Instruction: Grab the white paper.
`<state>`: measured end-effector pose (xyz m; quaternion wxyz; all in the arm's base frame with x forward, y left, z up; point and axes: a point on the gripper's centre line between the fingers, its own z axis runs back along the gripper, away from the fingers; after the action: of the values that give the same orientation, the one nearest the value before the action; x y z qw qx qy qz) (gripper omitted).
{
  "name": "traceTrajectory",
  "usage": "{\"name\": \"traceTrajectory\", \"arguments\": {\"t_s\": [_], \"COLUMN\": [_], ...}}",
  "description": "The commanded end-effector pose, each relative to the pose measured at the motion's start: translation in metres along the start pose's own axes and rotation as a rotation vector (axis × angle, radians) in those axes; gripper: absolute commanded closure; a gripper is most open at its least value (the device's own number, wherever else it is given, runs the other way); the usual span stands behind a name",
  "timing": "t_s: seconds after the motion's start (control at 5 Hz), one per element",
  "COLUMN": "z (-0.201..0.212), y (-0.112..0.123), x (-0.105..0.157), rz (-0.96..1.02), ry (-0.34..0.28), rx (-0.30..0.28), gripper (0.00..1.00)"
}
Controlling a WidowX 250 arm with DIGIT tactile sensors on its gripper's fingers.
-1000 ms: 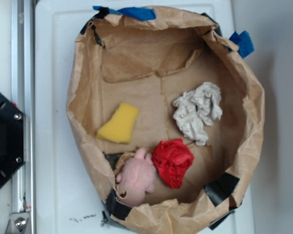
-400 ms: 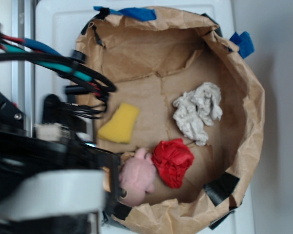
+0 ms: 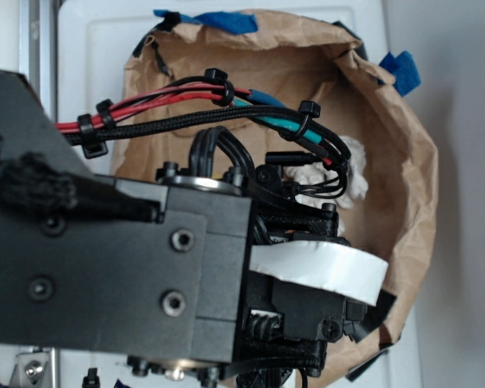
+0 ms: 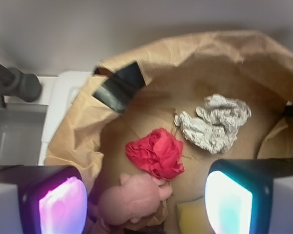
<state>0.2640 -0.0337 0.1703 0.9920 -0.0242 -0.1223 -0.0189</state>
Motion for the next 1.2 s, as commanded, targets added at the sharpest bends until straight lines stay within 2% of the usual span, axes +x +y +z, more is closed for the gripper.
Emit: {"name": "traceTrajectory", "arguments": {"t_s": [0.0, 0.2, 0.4, 0.6, 0.8, 1.0], "z": [0.018, -0.009, -0.023, -0.032, -0.039, -0.053], "y": [-0.001, 0.018, 0.036, 0.046, 0.049, 0.050], "x": [0.011, 0.012, 0.004, -0.004, -0.003, 0.000], "rz": [0.000, 0.025, 0.110, 0.231, 0.350, 0.442], "ry": [-0.059, -0.072, -0.059, -0.075, -0.073, -0.081], "rx": [-0.002, -0.002, -0.019, -0.024, -0.033, 0.001], "gripper": [0.00, 0.00, 0.00, 0.00, 0.00, 0.00]}}
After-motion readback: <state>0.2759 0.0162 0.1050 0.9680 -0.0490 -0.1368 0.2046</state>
